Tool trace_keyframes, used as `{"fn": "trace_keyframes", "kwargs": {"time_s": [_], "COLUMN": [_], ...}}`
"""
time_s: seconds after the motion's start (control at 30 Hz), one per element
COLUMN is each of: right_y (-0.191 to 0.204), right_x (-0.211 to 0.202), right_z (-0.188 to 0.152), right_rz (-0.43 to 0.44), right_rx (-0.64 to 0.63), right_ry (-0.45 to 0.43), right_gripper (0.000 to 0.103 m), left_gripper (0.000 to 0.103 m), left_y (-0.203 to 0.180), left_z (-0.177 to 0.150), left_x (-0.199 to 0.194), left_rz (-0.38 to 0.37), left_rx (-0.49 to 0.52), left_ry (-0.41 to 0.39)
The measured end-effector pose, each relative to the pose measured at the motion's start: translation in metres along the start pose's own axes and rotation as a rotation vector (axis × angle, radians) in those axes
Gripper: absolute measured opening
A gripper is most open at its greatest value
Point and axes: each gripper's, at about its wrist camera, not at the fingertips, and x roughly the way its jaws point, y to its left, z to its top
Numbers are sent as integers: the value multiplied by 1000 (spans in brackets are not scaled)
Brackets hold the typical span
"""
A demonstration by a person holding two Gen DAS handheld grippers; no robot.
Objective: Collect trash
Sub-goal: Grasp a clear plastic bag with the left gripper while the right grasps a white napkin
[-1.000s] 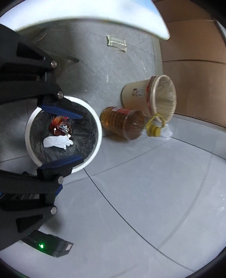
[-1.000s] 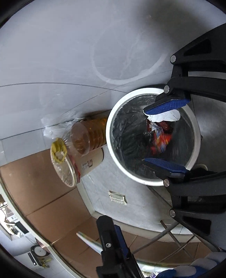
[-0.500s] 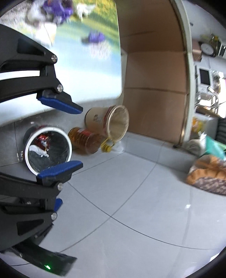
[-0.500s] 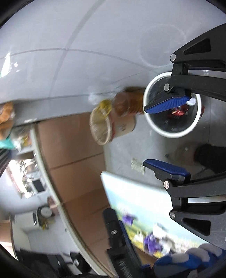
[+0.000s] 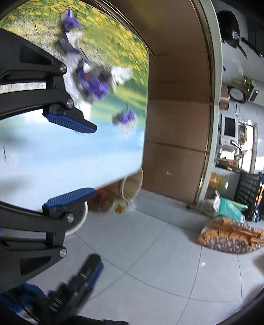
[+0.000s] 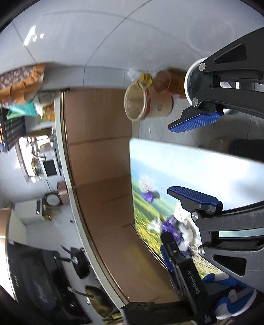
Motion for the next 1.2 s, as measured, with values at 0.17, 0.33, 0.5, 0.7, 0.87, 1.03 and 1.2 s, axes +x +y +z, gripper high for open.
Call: {"fn": "trace_keyframes", "kwargs": {"time_s": [0.17, 0.33, 0.5, 0.7, 0.87, 1.03, 1.2], "right_y": [22, 49, 81, 118, 139, 146, 151], "right_x": [30, 76, 129, 193, 231, 244, 247], "right_z": [-4, -10, -14, -21, -28, -32, -40], "right_rz": [62, 131, 196, 234, 250, 263, 261], "right_rx": [-46, -109, -167, -256, -320, -361, -397], "right_ry": [72, 157, 235, 320, 365, 389, 409], "right_gripper": [55, 55, 55, 55, 55, 54, 41], "left_gripper": [60, 62, 62, 62, 54, 31, 29], "left_y": [52, 94, 113, 119, 123, 120, 114], "left_z": [-29, -41, -40, -39, -46, -55, -58], "left_x": [4, 15, 39, 73, 87, 94, 90], "left_rz": [31, 51, 44, 13, -10, -1, 1], "left_rx": [26, 84, 180, 287, 265, 275, 267], "left_ry": [49, 114, 182, 269, 301, 310, 300]}}
